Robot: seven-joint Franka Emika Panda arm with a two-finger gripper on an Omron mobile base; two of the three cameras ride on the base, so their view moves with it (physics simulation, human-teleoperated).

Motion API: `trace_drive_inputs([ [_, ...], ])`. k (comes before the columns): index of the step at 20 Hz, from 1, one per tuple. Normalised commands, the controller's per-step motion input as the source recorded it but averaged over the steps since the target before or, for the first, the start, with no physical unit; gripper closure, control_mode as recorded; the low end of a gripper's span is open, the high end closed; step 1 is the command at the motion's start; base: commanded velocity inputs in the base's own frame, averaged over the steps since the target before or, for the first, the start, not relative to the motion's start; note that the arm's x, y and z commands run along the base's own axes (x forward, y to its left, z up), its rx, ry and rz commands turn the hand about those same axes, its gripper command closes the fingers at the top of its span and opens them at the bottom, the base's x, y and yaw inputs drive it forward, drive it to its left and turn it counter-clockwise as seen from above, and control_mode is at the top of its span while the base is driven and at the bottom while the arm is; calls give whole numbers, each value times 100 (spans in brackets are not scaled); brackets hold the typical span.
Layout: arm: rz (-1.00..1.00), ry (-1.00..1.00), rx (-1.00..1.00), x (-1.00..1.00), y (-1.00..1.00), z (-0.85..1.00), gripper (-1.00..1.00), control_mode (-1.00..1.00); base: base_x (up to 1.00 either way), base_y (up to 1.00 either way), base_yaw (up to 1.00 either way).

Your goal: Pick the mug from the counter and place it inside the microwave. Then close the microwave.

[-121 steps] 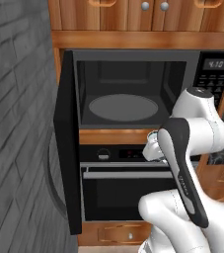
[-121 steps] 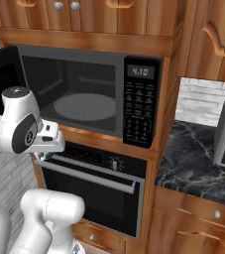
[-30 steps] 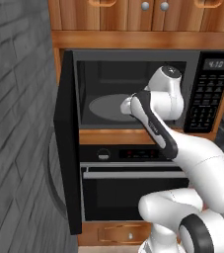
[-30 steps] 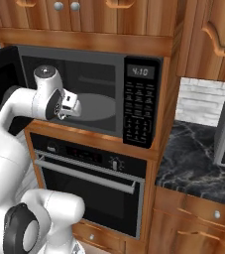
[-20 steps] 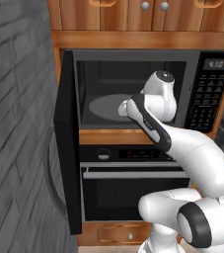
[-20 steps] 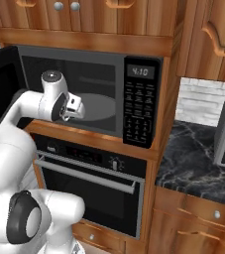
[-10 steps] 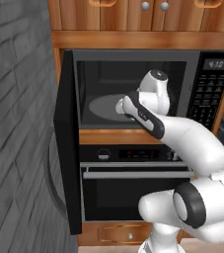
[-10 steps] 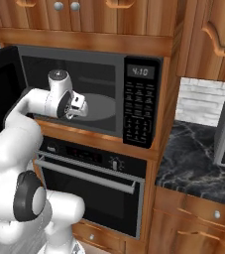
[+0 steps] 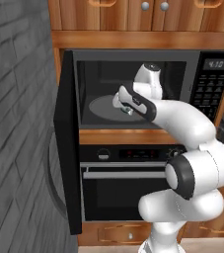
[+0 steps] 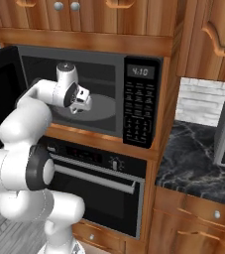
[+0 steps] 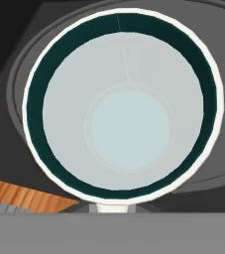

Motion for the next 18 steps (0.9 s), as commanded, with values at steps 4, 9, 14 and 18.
trace_drive_inputs([
  [4, 1, 0, 0, 28, 0, -14, 100, -100, 0, 0, 0],
  [9, 0, 0, 0, 32, 0, -25, 100, -100, 0, 0, 0],
  [14, 0, 0, 0, 27, 0, -22, 100, -100, 0, 0, 0],
  [18, 0, 0, 0, 27, 0, -14, 100, -100, 0, 0, 0],
])
